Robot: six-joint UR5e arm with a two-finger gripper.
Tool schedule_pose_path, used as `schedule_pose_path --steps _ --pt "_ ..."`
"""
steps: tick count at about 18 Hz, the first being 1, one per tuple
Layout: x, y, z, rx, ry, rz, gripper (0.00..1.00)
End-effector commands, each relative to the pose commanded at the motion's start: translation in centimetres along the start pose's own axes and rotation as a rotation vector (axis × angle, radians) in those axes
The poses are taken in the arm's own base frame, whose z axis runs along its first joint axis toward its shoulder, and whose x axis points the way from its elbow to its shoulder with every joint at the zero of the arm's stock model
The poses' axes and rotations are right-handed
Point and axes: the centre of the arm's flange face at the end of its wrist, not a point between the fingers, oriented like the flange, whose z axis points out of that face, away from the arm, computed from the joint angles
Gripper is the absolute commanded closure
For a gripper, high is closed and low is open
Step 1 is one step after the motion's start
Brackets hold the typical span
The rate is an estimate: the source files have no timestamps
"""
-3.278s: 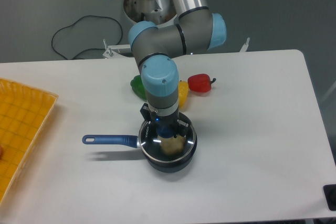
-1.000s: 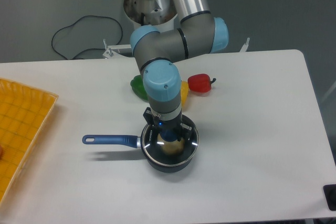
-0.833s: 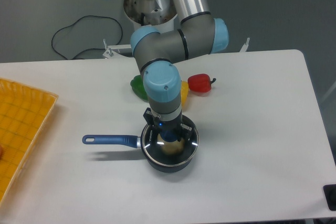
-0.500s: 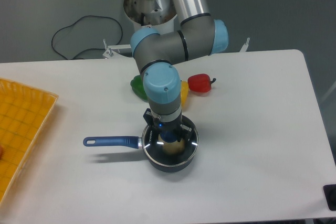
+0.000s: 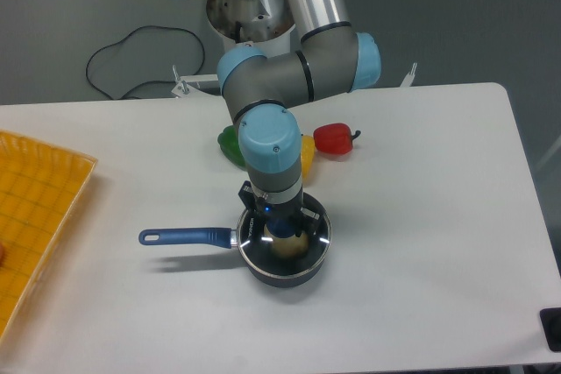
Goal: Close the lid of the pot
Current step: 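Hold the lid seated on the saucepan and release the knob, then raise the open gripper up away from the lid knob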
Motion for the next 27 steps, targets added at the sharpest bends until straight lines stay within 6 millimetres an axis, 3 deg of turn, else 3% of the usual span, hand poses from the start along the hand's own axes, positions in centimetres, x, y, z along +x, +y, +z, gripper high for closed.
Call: schedule_pose_path --steps 7,8,10,13,20,22,24,27 --pt "0.0 0.0 0.0 -0.001 -0.001 0.000 0.28" --pt "0.0 0.0 0.0 0.000 -0.002 0.000 0.22" --pt "0.0 0.0 -0.1 0.000 -0.004 0.001 0.00" --pt "0.1 0.2 -0.9 -0.007 -0.028 0.001 0.00" --pt "2.0 1.4 -6.3 0.046 -0.071 0.023 0.00" --pt "1.9 2.0 -6.7 0.040 -0.068 0.017 0.00" --pt "1.1 2.8 -6.8 0.030 -0.063 0.012 0.00" --pt "-2.2 5.3 -7.3 0.036 -0.066 0.019 0.00"
